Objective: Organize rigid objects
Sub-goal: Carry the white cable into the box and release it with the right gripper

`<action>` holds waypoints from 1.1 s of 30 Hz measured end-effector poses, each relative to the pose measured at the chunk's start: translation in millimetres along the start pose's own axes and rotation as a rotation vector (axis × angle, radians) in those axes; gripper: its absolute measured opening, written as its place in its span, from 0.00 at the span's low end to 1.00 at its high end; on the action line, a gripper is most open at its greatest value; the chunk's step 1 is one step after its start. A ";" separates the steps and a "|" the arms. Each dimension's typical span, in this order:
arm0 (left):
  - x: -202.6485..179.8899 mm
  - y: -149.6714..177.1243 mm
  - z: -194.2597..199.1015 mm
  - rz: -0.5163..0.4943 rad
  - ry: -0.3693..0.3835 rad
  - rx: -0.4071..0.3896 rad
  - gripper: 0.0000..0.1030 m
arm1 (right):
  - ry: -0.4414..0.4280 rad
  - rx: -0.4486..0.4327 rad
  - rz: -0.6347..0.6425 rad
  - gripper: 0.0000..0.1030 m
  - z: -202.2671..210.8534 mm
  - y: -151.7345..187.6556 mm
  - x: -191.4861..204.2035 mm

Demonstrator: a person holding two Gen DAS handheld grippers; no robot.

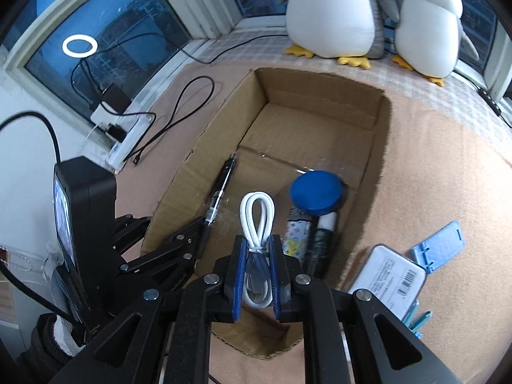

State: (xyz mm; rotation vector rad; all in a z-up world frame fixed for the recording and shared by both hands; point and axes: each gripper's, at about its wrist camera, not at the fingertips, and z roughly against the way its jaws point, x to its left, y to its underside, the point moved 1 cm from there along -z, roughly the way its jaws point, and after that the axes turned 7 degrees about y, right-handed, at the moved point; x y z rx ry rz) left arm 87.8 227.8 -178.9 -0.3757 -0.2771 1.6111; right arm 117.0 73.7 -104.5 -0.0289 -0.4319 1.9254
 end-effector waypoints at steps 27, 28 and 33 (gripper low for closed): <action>-1.0 -0.3 -0.3 -0.001 -0.002 0.000 0.23 | 0.092 -0.059 -0.168 0.36 45.2 27.5 -92.7; -1.1 -0.1 -0.3 -0.001 -0.002 -0.001 0.23 | 0.104 -0.052 -0.180 0.36 46.8 32.5 -101.4; -1.4 -0.2 -0.4 -0.001 -0.002 -0.001 0.23 | 0.140 0.004 -0.217 0.36 43.3 58.3 -133.4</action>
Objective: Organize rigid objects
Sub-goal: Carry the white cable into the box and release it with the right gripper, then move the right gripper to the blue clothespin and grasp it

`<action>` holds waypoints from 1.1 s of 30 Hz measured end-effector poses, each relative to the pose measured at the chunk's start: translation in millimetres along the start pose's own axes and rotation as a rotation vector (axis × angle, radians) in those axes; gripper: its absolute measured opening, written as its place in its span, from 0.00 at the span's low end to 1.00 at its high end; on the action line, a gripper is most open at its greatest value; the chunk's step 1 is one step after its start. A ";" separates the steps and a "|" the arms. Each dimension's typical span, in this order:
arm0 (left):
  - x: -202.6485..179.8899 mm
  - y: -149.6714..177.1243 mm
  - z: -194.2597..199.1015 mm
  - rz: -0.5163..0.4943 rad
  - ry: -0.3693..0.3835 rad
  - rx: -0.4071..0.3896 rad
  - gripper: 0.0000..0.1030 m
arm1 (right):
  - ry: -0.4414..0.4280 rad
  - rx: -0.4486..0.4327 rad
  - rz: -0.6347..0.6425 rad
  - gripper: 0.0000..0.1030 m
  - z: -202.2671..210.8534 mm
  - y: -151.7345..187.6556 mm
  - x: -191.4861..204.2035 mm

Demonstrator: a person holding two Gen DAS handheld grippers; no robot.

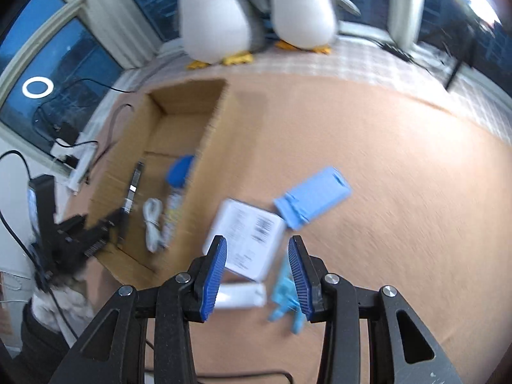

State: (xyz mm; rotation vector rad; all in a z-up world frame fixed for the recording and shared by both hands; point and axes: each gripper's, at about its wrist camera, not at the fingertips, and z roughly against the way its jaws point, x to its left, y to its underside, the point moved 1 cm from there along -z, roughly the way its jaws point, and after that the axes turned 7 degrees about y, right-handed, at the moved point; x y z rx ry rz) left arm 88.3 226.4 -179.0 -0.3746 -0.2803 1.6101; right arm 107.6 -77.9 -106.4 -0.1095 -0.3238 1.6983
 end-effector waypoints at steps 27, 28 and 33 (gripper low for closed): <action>0.0 0.5 -0.2 0.001 0.001 -0.001 0.23 | 0.029 0.167 0.006 0.21 -46.3 54.8 -24.2; 0.2 0.4 0.0 0.001 0.001 0.000 0.23 | 0.037 0.165 0.006 0.20 -47.4 54.3 -25.0; -0.2 0.4 -0.2 0.001 0.002 0.000 0.24 | 0.055 0.146 -0.004 0.06 -51.8 45.7 -27.9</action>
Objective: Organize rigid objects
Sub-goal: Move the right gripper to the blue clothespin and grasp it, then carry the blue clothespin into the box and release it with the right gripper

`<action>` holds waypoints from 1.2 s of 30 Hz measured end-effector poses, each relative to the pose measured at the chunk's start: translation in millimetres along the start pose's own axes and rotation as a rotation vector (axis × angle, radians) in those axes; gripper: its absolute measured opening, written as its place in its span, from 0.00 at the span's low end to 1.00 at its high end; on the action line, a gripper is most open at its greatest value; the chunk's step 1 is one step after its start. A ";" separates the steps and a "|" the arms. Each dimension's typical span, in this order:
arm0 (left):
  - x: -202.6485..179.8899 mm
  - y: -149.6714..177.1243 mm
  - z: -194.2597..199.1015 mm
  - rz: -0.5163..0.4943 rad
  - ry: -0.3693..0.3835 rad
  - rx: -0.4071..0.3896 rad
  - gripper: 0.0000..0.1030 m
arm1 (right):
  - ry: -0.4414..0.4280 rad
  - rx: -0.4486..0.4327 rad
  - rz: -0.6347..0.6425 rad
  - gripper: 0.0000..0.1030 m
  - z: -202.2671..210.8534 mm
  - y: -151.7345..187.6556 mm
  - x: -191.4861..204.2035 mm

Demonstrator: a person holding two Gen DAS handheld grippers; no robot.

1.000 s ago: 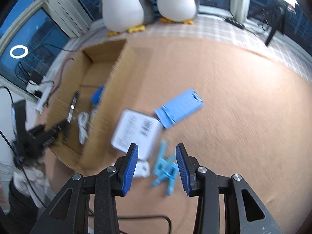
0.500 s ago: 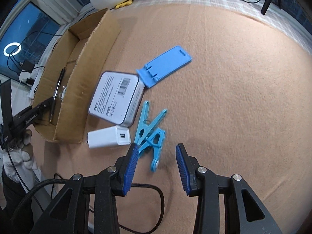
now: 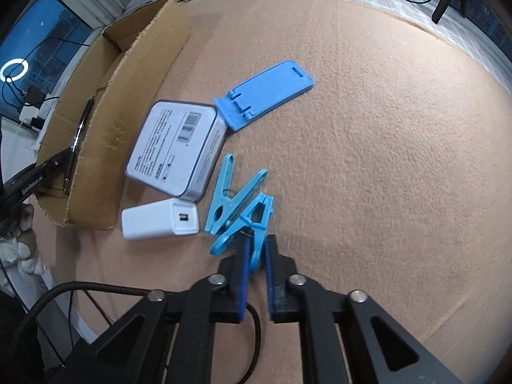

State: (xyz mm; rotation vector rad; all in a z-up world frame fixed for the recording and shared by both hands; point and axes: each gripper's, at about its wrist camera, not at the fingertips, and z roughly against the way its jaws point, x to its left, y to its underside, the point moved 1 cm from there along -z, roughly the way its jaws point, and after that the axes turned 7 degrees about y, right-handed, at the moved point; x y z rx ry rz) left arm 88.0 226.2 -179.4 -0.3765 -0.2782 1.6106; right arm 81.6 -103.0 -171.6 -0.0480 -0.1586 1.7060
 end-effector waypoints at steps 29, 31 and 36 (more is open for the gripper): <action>1.3 0.2 0.2 0.002 -0.002 -0.001 0.24 | -0.020 -0.263 0.072 0.06 69.2 -74.0 48.3; 1.4 0.1 0.2 0.003 -0.002 -0.001 0.24 | -0.036 -0.276 0.096 0.06 71.4 -83.7 64.9; 1.6 0.3 0.1 0.003 -0.001 -0.001 0.23 | -0.085 -0.274 0.136 0.06 66.5 -103.4 99.9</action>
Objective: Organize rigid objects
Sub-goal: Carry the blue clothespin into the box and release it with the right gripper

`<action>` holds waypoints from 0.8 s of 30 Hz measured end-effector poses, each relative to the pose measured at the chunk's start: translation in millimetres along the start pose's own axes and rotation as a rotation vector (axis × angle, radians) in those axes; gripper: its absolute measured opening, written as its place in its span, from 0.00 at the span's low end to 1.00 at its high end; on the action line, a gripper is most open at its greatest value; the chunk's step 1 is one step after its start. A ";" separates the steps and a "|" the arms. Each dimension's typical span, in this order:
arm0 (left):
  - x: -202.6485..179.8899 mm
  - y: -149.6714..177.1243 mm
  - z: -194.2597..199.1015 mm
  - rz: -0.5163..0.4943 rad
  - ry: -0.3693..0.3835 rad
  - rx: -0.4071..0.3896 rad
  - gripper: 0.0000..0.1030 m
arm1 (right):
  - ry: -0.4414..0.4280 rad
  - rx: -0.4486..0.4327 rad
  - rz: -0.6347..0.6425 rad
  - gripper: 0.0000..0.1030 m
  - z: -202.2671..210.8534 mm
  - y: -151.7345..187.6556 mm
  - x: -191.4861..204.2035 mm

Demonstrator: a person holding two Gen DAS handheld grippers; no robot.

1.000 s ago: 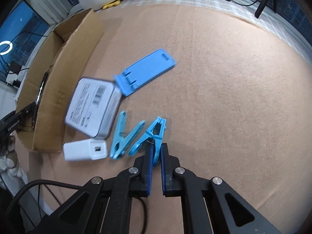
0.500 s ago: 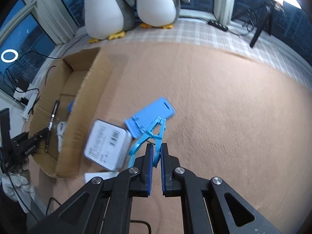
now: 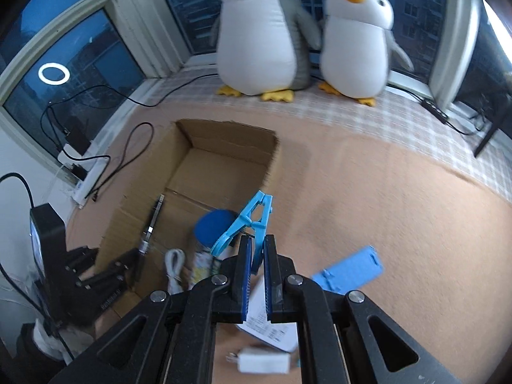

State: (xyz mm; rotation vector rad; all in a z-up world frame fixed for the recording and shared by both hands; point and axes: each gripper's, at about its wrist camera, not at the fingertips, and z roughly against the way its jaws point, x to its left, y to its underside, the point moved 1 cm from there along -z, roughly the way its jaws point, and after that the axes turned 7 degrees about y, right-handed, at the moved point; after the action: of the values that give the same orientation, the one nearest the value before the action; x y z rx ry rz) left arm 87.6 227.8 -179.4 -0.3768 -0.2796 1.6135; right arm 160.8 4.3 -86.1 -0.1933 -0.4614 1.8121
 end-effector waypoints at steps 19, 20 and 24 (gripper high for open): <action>0.1 0.4 0.4 0.002 0.000 0.001 0.24 | -0.009 0.047 0.066 0.07 -40.5 -17.5 43.9; 0.3 0.5 0.3 0.002 0.000 0.001 0.24 | -0.008 0.049 0.071 0.09 -40.7 -17.4 44.0; 0.2 0.5 0.3 0.003 0.000 0.000 0.24 | 0.019 0.027 0.089 0.34 -36.4 -16.5 45.0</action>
State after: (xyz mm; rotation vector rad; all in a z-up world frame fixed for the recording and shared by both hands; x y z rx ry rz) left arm 87.0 228.0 -179.4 -0.3766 -0.2793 1.6161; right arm 175.6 58.5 -107.8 -0.2148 -0.4202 1.9014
